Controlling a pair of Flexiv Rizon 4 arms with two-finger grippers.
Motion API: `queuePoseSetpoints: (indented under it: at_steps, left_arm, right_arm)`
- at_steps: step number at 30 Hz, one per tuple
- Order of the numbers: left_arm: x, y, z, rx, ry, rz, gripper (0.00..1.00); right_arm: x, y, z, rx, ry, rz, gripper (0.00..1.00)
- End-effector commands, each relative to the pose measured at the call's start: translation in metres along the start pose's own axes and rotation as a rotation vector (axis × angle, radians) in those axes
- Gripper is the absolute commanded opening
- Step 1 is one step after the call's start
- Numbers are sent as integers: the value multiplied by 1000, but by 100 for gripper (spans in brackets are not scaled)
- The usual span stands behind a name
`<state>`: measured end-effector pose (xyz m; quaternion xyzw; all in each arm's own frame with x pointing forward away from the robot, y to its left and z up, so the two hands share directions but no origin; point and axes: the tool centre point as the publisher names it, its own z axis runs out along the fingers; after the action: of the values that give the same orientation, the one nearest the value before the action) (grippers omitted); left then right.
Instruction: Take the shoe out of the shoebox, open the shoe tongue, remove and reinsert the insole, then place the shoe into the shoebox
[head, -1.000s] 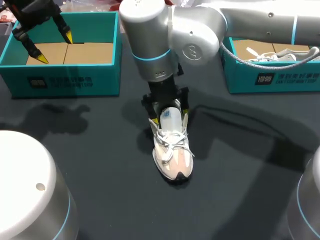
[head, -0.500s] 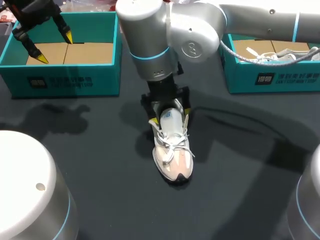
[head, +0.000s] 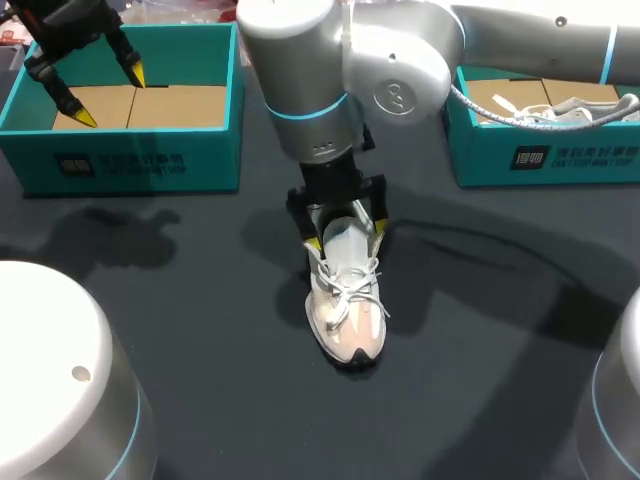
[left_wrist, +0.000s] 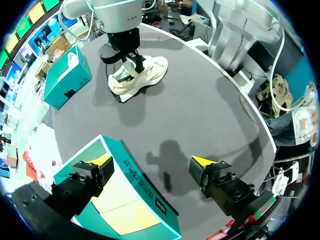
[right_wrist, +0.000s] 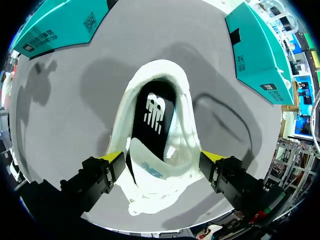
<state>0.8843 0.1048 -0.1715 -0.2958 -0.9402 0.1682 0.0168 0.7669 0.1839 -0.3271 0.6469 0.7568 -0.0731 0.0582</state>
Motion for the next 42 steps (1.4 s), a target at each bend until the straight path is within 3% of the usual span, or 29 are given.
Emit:
queuePoseSetpoints:
  at_steps: [1,13,16,23,26,32,42]
  left_arm:
    - [0,0,0,-3,1,1,100]
    - [0,0,0,-3,1,1,100]
    - [0,0,0,-3,1,1,100]
    - [0,0,0,-3,1,1,100]
    - [0,0,0,-3,1,1,100]
    - [0,0,0,-3,1,1,100]
    - [0,0,0,-3,1,1,100]
  right_arm:
    - [-2,-8,-1,4,7,20,100]
    - [-5,-35,-11,-17,9,125,99]
    - [-4,-45,-19,-29,-4,155,87]
    - [-1,-71,-32,-37,-14,216,76]
    - [1,-76,-36,-60,-6,223,54]
    - [6,-72,-40,-96,3,199,34]
    - [9,-48,-31,-103,31,150,30]
